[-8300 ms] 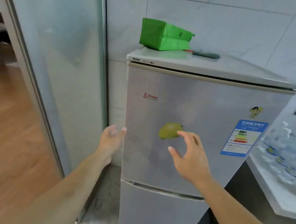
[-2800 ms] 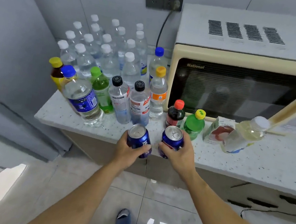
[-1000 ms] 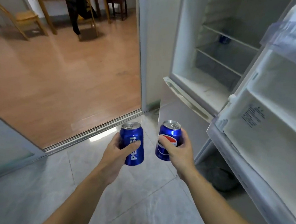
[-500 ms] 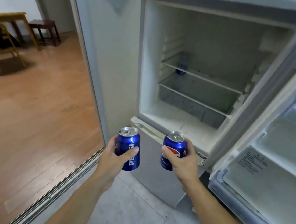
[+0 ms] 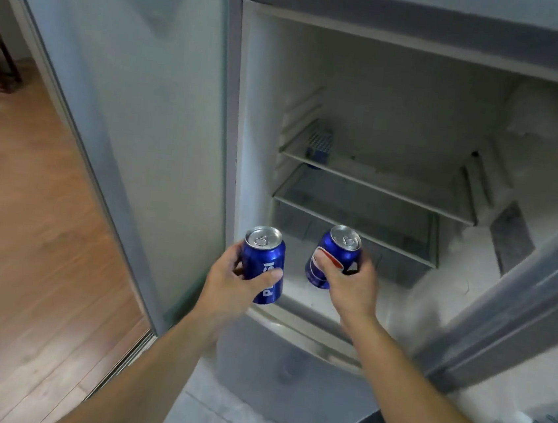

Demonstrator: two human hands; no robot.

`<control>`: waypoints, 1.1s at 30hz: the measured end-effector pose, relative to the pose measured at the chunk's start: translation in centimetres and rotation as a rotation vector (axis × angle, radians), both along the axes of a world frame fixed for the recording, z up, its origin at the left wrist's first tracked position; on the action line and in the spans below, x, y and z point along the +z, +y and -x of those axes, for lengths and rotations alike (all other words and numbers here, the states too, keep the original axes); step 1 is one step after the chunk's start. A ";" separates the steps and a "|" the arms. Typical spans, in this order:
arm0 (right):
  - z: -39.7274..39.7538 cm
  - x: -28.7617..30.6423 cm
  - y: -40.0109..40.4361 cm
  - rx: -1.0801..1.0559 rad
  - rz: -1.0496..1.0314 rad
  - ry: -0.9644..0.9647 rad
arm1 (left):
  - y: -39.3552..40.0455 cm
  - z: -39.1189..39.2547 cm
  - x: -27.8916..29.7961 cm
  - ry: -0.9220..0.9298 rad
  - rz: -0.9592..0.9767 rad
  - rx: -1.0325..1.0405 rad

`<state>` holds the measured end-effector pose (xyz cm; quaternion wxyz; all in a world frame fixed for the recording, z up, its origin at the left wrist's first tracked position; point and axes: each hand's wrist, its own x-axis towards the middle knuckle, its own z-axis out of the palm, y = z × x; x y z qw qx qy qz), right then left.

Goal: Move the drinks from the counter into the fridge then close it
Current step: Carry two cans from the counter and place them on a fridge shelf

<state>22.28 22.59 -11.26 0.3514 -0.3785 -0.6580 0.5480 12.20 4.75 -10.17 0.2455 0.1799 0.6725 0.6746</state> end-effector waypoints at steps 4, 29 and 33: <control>7.1 0.0 5.5 -0.001 -0.020 -0.016 | 4.0 4.6 -0.2 0.036 0.015 -0.030; 25.3 -2.8 16.5 -0.146 -0.248 -0.005 | 9.2 12.4 -1.1 0.008 0.058 -0.109; 26.8 -2.6 17.3 -0.153 -0.164 -0.082 | 9.7 12.4 -1.5 0.005 0.064 -0.100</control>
